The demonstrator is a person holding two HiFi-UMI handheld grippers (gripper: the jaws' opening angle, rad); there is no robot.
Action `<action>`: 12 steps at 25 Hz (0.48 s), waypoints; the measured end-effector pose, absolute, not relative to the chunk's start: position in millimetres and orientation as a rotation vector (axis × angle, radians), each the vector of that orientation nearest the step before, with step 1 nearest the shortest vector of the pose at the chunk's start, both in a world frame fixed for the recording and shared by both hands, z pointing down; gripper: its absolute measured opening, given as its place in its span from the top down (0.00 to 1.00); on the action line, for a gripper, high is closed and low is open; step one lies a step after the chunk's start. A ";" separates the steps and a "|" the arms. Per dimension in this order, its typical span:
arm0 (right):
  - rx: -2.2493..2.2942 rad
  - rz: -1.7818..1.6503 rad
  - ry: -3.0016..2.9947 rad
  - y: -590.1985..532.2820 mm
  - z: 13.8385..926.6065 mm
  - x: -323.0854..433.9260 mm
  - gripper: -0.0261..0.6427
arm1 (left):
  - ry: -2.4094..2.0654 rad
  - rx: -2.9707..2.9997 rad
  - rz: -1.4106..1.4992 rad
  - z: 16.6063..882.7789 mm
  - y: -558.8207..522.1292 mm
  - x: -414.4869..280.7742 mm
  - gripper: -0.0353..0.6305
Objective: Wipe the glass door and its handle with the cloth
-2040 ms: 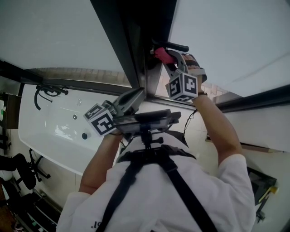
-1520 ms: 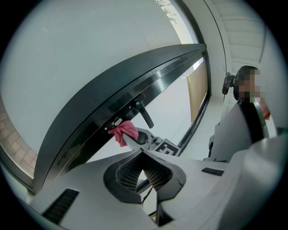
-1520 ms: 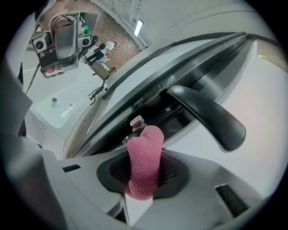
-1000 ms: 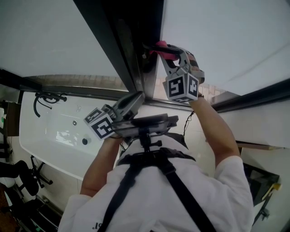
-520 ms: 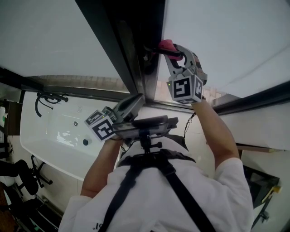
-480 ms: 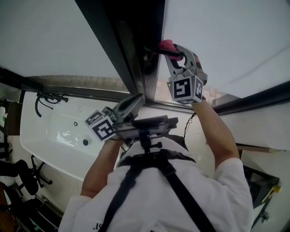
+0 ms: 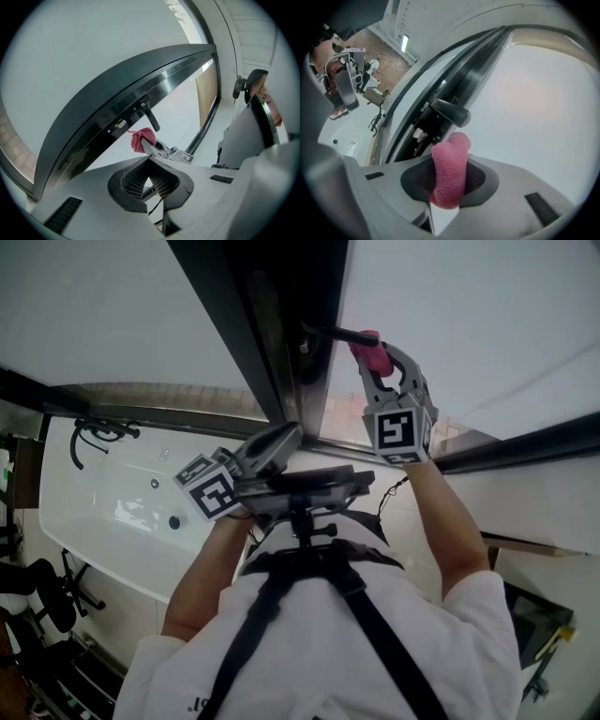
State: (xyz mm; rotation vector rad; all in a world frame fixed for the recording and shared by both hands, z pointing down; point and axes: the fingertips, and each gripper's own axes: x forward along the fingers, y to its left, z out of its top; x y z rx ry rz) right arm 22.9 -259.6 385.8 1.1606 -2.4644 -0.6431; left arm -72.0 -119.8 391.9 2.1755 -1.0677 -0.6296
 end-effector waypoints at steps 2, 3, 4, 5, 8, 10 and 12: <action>1.184 -0.597 -2.480 -256.4 387.3 29.4 0.82 | -1.062 2.174 -0.625 392.2 -120.0 -71.0 0.96; 1.195 -0.573 -2.488 -255.0 388.1 32.6 0.82 | -1.058 2.175 -0.622 392.4 -120.3 -70.1 0.96; 1.204 -0.547 -2.499 -253.6 388.7 36.2 0.82 | -1.055 2.175 -0.619 392.8 -121.1 -68.6 0.96; 1.213 -0.517 -2.514 -252.0 389.3 40.2 0.82 | -1.054 2.176 -0.615 393.5 -122.1 -66.3 0.96; 1.210 -0.427 -2.551 -242.8 394.8 51.9 0.82 | -1.054 2.174 -0.604 395.2 -124.7 -59.8 0.96; 1.194 -0.352 -2.575 -232.3 401.4 55.1 0.81 | -1.056 2.173 -0.599 394.7 -124.4 -59.2 0.96; 1.183 -0.262 -2.604 -221.6 408.8 56.3 0.81 | -1.058 2.174 -0.595 393.9 -124.2 -59.2 0.96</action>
